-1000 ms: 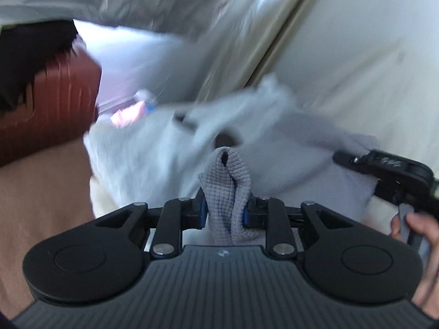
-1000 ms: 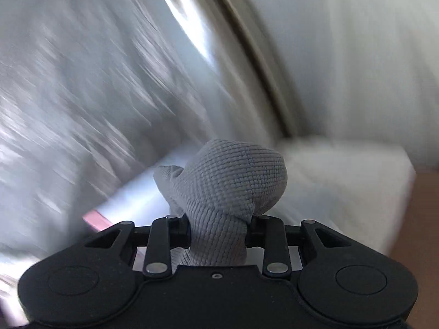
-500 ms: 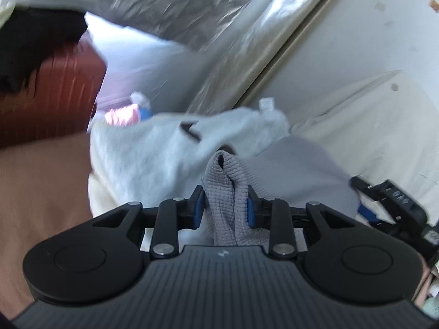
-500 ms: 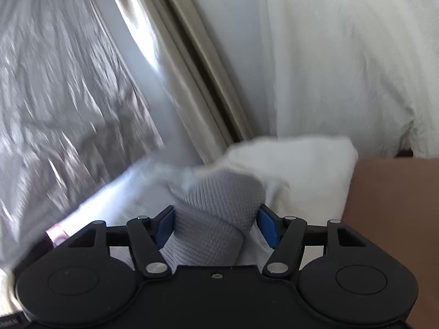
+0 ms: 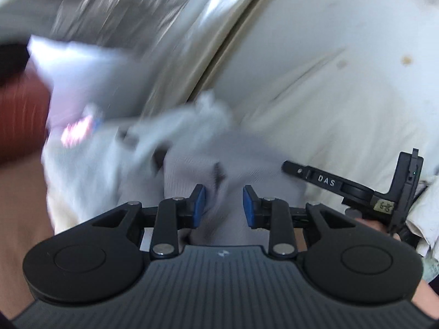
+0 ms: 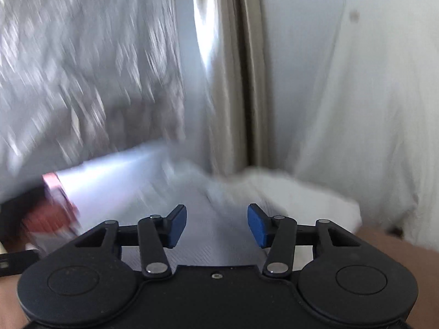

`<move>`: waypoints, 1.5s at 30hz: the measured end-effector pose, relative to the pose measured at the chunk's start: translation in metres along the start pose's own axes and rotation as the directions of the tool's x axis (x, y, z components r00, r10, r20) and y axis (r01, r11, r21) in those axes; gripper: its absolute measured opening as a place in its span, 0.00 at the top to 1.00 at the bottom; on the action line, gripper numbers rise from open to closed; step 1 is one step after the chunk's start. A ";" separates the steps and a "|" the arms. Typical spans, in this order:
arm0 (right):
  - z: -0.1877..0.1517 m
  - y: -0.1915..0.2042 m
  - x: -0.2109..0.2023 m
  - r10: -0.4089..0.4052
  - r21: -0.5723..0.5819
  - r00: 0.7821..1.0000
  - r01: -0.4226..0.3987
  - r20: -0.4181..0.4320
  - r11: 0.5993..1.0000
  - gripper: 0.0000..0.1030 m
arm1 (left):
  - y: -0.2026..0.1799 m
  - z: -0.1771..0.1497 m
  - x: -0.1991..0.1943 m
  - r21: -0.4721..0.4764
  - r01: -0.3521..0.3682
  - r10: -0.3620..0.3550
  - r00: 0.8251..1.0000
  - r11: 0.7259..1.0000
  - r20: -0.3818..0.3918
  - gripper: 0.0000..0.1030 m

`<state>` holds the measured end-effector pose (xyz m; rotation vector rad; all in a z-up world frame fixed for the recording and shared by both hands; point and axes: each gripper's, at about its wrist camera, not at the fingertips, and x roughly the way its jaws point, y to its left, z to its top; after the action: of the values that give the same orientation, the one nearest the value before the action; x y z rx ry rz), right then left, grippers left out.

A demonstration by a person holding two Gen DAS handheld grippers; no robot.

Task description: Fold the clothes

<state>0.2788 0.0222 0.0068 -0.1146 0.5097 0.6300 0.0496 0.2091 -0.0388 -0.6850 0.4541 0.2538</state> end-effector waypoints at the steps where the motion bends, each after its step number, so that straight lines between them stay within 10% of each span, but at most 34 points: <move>1: -0.006 -0.004 0.010 -0.029 0.005 0.999 0.029 -0.034 1.000 0.47 | 0.002 -0.002 0.006 -0.006 -0.009 0.009 0.999 1.000 -0.041 0.72; 9: -0.033 -0.036 0.029 -0.005 0.191 0.996 0.022 -0.092 0.981 0.43 | 0.011 -0.006 0.008 -0.041 -0.121 0.116 0.987 0.992 -0.111 0.69; 15: -0.033 -0.028 0.010 -0.063 0.213 0.998 0.062 -0.003 0.975 0.41 | 0.006 0.000 -0.017 0.003 -0.258 0.257 0.963 0.966 0.080 0.70; 20: -0.029 -0.002 -0.034 -0.007 0.117 0.979 -0.017 0.204 0.993 0.46 | 0.006 0.005 -0.041 -0.022 -0.117 0.119 0.968 0.993 0.219 0.70; 24: -0.023 0.020 -0.021 0.136 -0.026 0.979 -0.134 0.152 0.991 0.50 | -0.003 -0.001 -0.020 -0.052 0.074 -0.068 0.991 0.996 0.118 0.70; 30: -0.042 0.010 0.037 0.115 -0.001 0.993 -0.115 -0.020 0.993 0.58 | -0.007 -0.019 0.026 -0.092 -0.008 -0.002 0.995 0.996 -0.105 0.71; 39: -0.069 0.035 0.035 -0.024 -0.009 0.996 0.025 0.087 1.000 0.57 | -0.024 -0.022 0.020 -0.017 -0.098 0.095 0.987 0.995 -0.128 0.71; 45: -0.094 0.051 -0.055 -0.013 0.308 0.999 -0.003 0.048 0.951 0.35 | -0.023 -0.017 0.011 -0.009 -0.091 0.089 0.990 0.996 -0.110 0.56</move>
<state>0.1709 0.0102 -0.0459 0.1956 0.5536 0.5399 0.0620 0.1813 -0.0427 -0.6950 0.5891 0.3059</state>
